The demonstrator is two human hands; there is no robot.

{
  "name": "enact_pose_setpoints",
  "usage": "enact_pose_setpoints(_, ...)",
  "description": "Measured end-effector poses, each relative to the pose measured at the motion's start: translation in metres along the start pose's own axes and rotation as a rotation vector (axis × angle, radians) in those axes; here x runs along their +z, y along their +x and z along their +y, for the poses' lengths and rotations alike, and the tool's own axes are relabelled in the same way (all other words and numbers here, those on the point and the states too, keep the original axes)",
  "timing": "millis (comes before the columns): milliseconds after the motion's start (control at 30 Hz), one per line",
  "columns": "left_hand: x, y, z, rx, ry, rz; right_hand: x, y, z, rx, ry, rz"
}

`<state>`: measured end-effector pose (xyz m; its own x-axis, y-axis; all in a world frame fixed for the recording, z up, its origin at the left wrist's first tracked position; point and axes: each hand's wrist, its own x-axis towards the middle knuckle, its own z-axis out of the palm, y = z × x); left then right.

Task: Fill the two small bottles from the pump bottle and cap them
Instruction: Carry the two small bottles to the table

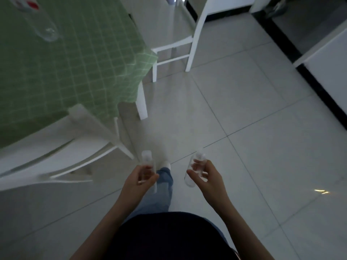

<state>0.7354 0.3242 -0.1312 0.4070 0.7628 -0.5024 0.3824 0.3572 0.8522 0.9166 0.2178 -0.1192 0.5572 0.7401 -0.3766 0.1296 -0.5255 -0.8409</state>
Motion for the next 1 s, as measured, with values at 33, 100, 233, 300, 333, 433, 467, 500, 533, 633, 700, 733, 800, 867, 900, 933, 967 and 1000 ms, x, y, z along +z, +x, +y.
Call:
enact_pose_setpoints(33, 0.004, 0.017, 0.01, -0.006, 0.002, -0.009, -0.005, 0.016, -0.006, 0.011, 0.006, 0.011)
enact_pose_setpoints(100, 0.012, 0.05, 0.033, -0.005, -0.014, -0.025, -0.014, 0.047, -0.02, 0.011, -0.003, 0.03)
enact_pose_setpoints(233, 0.021, 0.109, 0.079, 0.039, -0.01, -0.067, -0.034, 0.107, -0.046, 0.007, -0.005, 0.076)
enact_pose_setpoints(300, 0.022, 0.133, 0.097, 0.035, -0.024, -0.074, -0.044, 0.134, -0.057, 0.012, -0.003, 0.102)
enact_pose_setpoints(333, 0.022, 0.144, 0.105, 0.025, -0.031, -0.076, -0.048, 0.146, -0.061, 0.017, -0.003, 0.11)
enact_pose_setpoints(433, 0.024, 0.179, 0.126, 0.004, -0.046, -0.039, -0.062, 0.186, -0.071, 0.033, 0.011, 0.111)
enact_pose_setpoints(467, 0.026, 0.19, 0.131, 0.0, -0.053, -0.021, -0.066, 0.2, -0.074, 0.038, 0.01, 0.104)
enact_pose_setpoints(500, 0.028, 0.202, 0.136, -0.002, -0.06, -0.004, -0.071, 0.215, -0.077, 0.037, 0.007, 0.093)
enact_pose_setpoints(533, 0.03, 0.213, 0.141, -0.006, -0.067, 0.01, -0.076, 0.23, -0.08, 0.035, 0.006, 0.078)
enact_pose_setpoints(633, 0.043, 0.247, 0.156, -0.031, -0.09, 0.05, -0.089, 0.279, -0.089, 0.019, 0.006, 0.011)
enact_pose_setpoints(700, 0.056, 0.272, 0.167, -0.038, -0.107, 0.086, -0.101, 0.316, -0.096, 0.001, -0.002, -0.023)
enact_pose_setpoints(733, 0.064, 0.284, 0.174, -0.037, -0.116, 0.103, -0.108, 0.335, -0.101, -0.013, -0.009, -0.039)
enact_pose_setpoints(800, 0.08, 0.309, 0.191, -0.032, -0.139, 0.148, -0.123, 0.375, -0.112, -0.047, -0.033, -0.091)
enact_pose_setpoints(867, 0.096, 0.333, 0.208, -0.039, -0.154, 0.205, -0.137, 0.415, -0.125, -0.077, -0.064, -0.16)
enact_pose_setpoints(900, 0.103, 0.344, 0.217, -0.045, -0.173, 0.229, -0.144, 0.433, -0.132, -0.088, -0.077, -0.192)
enact_pose_setpoints(933, 0.11, 0.355, 0.227, -0.047, -0.197, 0.254, -0.15, 0.452, -0.139, -0.104, -0.089, -0.221)
enact_pose_setpoints(967, 0.115, 0.366, 0.237, -0.042, -0.216, 0.278, -0.155, 0.47, -0.147, -0.123, -0.101, -0.247)
enact_pose_setpoints(1000, 0.118, 0.376, 0.247, -0.038, -0.225, 0.298, -0.16, 0.487, -0.155, -0.137, -0.11, -0.275)
